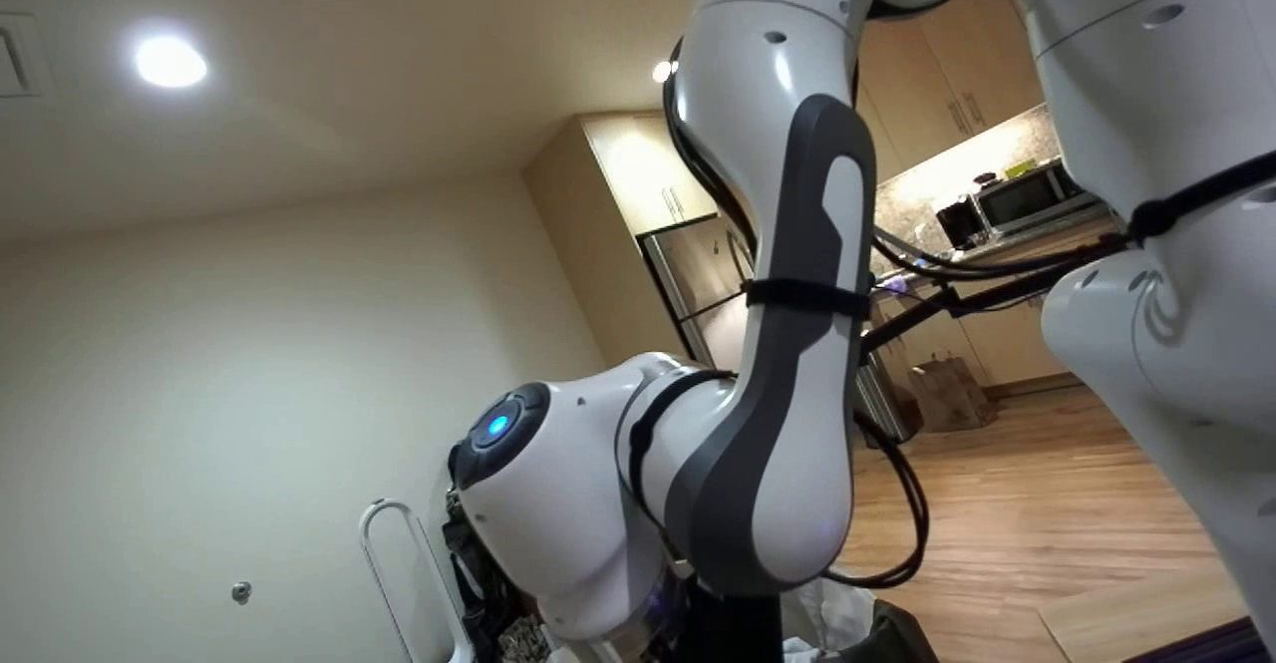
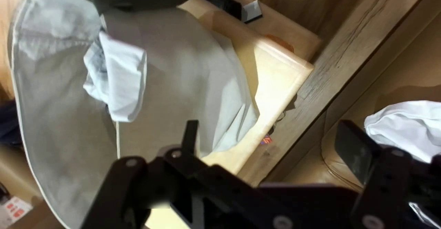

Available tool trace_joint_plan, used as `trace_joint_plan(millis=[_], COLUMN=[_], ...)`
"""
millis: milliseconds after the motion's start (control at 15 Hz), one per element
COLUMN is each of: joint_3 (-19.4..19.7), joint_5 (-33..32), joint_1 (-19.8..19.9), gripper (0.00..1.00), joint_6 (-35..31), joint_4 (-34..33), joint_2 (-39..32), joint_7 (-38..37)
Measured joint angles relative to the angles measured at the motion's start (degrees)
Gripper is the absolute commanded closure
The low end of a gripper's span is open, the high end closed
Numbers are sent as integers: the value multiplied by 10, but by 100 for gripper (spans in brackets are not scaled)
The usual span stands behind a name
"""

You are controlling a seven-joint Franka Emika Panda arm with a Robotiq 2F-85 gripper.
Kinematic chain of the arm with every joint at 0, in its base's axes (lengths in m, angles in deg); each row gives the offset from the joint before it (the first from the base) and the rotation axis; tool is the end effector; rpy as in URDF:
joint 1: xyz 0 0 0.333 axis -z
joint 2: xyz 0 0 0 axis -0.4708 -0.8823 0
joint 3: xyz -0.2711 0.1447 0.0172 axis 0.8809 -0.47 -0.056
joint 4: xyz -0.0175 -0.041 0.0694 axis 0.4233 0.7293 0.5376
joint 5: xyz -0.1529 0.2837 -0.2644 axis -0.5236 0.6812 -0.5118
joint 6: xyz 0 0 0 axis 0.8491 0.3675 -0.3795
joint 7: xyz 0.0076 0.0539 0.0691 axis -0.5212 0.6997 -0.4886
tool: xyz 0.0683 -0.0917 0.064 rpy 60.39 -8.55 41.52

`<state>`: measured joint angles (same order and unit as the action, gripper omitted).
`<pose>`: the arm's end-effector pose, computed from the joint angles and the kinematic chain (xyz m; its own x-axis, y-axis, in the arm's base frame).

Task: Move the clothes on the chair to the right

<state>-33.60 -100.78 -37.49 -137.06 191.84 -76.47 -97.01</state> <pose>0.4268 0.0608 0.2541 0.9899 -0.0640 0.1265 -0.1094 -0.9123 0.3947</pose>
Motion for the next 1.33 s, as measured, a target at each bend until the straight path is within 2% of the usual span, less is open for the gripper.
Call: trace_joint_plan(millis=[200,333,667,867,1133,1333], joint_3=[0,1,3,1,-11,-13], joint_5=[102,177,307,346,347,347], joint_1=[22,33,37,33,34,34], gripper=[0,0,0,0,0,0], joint_6=[-2,-3,-19,-12,72,74], joint_4=[30,41,42,39,15,11], joint_2=[24,35,39,32,4,-1], joint_7=[9,41,181,264,271,271])
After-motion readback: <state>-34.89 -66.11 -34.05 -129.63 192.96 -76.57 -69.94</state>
